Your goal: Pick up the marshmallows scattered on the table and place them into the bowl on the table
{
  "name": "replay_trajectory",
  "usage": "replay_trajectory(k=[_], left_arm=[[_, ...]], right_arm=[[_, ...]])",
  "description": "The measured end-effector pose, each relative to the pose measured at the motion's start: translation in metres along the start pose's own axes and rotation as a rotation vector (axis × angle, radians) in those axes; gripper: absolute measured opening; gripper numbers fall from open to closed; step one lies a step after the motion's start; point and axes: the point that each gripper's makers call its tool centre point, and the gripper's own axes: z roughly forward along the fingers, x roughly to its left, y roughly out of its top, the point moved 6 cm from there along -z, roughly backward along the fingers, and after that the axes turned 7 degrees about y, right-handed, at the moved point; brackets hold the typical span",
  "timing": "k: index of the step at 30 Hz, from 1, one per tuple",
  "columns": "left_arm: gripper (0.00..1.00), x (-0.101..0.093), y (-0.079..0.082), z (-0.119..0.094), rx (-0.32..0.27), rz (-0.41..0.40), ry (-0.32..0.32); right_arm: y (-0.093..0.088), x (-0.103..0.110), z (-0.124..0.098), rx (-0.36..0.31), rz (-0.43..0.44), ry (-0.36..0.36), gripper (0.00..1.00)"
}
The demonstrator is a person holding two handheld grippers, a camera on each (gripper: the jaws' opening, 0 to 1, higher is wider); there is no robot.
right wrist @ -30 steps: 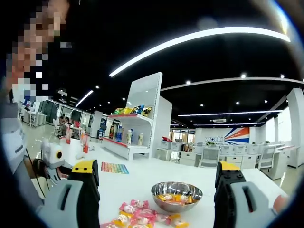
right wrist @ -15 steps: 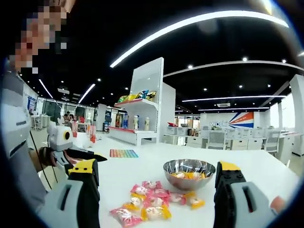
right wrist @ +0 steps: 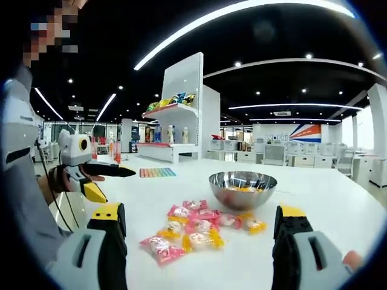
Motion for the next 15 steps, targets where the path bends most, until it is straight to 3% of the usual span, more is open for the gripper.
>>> replay_trajectory(k=[4,15], left_arm=[[0.92,-0.0017,-0.0012,0.0002,0.005,0.001,-0.004],[0.92,-0.0027,-0.0003,-0.0005,0.004,-0.003,-0.004]], right_arm=[[-0.0082,0.0005,-0.0028,0.035,0.007,-0.001,0.97],[-0.0054,-0.0039,-0.0073,0.028,-0.008,-0.024,0.94]])
